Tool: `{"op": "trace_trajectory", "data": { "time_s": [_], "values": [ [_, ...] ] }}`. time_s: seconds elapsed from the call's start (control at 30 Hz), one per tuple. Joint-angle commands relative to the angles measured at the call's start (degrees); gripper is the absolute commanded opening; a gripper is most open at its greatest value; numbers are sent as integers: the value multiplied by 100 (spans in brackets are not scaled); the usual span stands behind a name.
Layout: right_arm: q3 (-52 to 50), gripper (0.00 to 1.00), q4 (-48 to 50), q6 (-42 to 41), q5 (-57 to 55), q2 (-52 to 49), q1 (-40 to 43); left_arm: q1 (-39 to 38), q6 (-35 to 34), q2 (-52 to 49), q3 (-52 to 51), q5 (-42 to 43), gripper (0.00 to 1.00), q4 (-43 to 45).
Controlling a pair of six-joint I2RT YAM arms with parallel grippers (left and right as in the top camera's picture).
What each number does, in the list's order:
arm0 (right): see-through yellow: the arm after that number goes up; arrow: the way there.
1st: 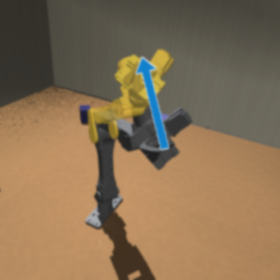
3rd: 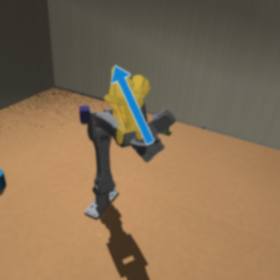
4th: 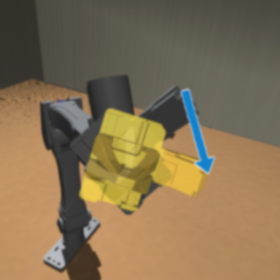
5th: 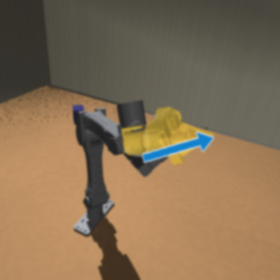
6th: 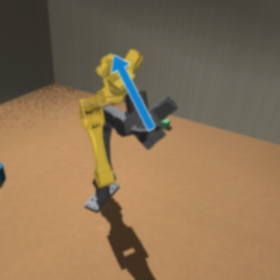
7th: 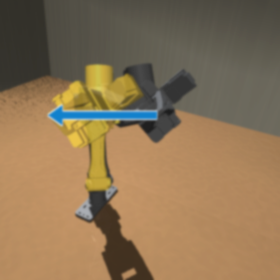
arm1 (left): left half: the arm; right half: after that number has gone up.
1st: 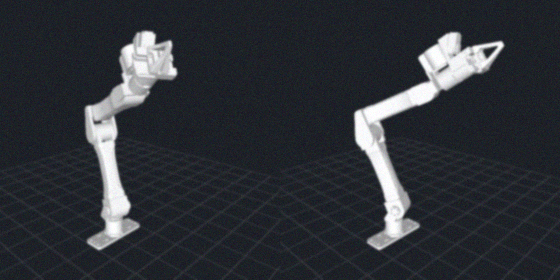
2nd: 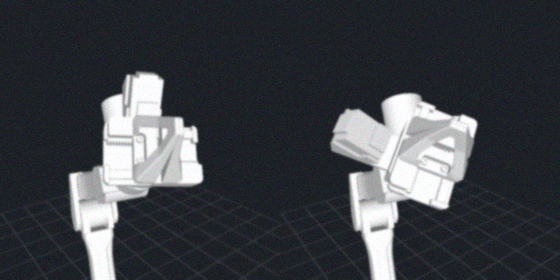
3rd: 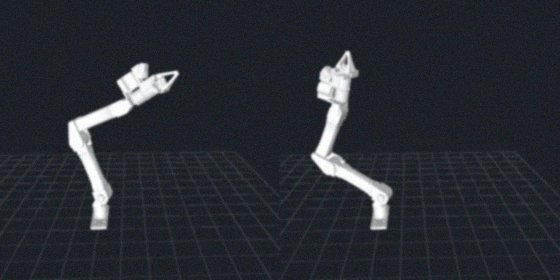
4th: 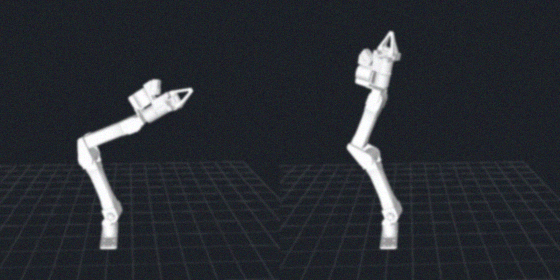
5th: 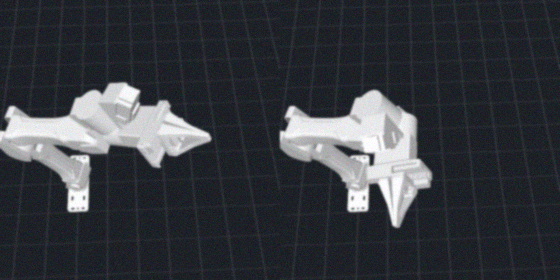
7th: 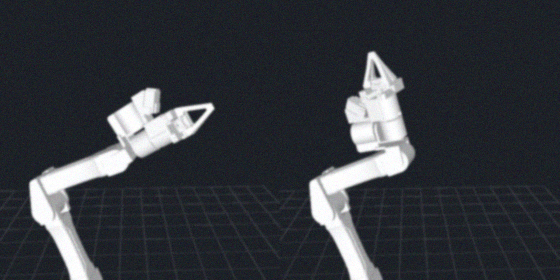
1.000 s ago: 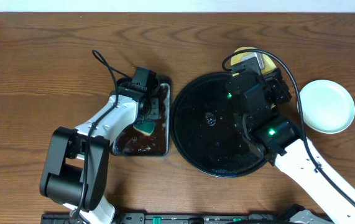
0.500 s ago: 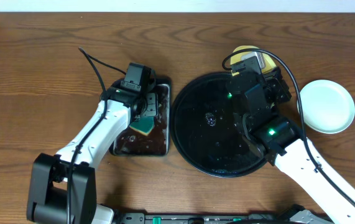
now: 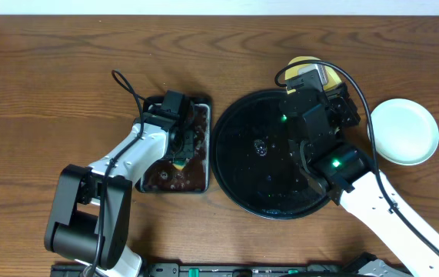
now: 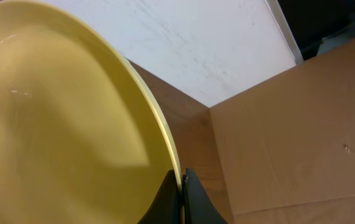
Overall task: Clean dirty plates on tray and stack at the side
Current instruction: 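Lift the yellow plate with the right gripper and stack it on the plates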
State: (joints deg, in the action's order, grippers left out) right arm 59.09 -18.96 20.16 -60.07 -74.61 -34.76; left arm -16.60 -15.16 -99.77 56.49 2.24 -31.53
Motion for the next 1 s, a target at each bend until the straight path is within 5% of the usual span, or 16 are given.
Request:
{"op": "trace_trajectory", "data": {
  "time_s": [0.0,0.1,0.13,0.2,0.37,0.63,0.87,0.97],
  "values": [
    [59,1,37,4,-140,90,-44,31,-15,79,17,33,7,-131],
    [59,1,35,4,-140,90,-44,31,-13,343,120,31,8,-208],
    [59,1,35,4,-140,90,-44,31,-15,446,133,31,17,-205],
    [59,1,35,4,-140,90,-44,31,-15,651,142,31,56,-199],
    [59,1,37,-2,-138,90,-44,31,-546,949,140,31,59,-184],
    [59,1,35,-68,-138,90,-44,24,-634,691,28,28,53,33],
    [59,1,35,-146,-138,90,-44,24,-634,157,-57,28,28,107],
    [59,1,35,-144,-138,90,-44,24,-634,-52,-57,28,8,118]
  ]
}}
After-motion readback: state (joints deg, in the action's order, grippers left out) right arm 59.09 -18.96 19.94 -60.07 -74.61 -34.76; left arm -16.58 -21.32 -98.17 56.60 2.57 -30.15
